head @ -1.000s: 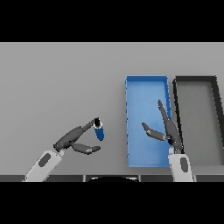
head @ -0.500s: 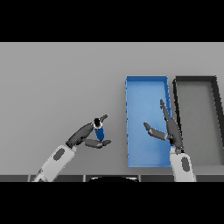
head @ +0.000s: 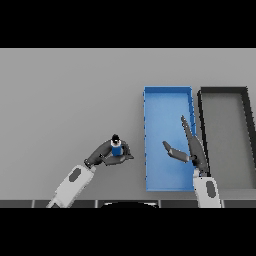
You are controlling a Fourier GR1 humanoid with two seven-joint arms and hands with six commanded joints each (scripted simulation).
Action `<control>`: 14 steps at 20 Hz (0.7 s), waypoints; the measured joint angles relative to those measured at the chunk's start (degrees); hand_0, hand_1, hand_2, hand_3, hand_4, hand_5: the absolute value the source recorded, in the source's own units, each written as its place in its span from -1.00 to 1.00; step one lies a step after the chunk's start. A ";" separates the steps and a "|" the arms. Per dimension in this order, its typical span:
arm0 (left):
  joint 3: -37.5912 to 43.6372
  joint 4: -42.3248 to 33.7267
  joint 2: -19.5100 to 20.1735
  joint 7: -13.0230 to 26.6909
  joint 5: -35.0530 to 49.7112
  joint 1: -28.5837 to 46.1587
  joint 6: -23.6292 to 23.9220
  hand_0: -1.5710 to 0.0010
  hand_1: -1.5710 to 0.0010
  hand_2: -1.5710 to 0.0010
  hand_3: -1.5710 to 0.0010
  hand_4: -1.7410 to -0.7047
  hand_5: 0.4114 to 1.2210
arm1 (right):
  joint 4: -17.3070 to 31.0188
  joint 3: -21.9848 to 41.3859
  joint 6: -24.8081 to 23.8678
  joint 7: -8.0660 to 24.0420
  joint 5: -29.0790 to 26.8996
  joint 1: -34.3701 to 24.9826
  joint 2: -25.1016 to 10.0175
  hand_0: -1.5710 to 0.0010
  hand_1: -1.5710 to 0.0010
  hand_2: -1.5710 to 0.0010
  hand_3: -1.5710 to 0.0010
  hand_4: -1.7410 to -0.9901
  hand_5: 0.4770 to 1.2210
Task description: Pick up the blue pipe and place it into the blue bin.
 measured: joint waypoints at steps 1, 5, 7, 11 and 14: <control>-0.50 -0.62 -0.13 -0.03 -0.03 0.71 -0.10 -0.40 -0.52 -0.59 -0.52 -0.70 0.65 | -0.45 -0.14 -0.11 -0.26 -0.22 0.08 0.03 1.00 1.00 1.00 1.00 0.50 -0.77; -2.23 -1.82 -0.26 -0.27 -1.60 1.10 1.49 -0.75 -0.80 -0.83 -0.80 -0.61 0.86 | -0.57 -0.59 -0.32 -0.16 -0.19 0.71 -0.38 1.00 1.00 1.00 1.00 0.51 -0.78; -2.73 -2.04 -0.04 -1.72 -3.07 1.47 1.91 -0.84 -0.87 -0.89 -0.87 -0.56 0.91 | -0.22 -0.47 -0.36 0.37 -0.24 0.00 -0.09 1.00 1.00 1.00 1.00 0.52 -0.78; -1.99 -5.45 -0.92 -5.00 -2.95 1.44 2.13 -0.94 -0.95 -0.96 -0.95 -0.51 0.96 | 0.63 -0.18 -0.66 0.44 0.44 -0.24 0.21 1.00 1.00 1.00 1.00 0.56 -0.80; -1.13 -6.89 -2.63 -6.57 -2.20 0.29 1.86 -0.97 -0.97 -0.98 -0.97 -0.49 0.98 | 1.30 -0.42 -0.86 -0.11 1.04 -0.38 -0.36 1.00 1.00 1.00 1.00 0.61 -0.80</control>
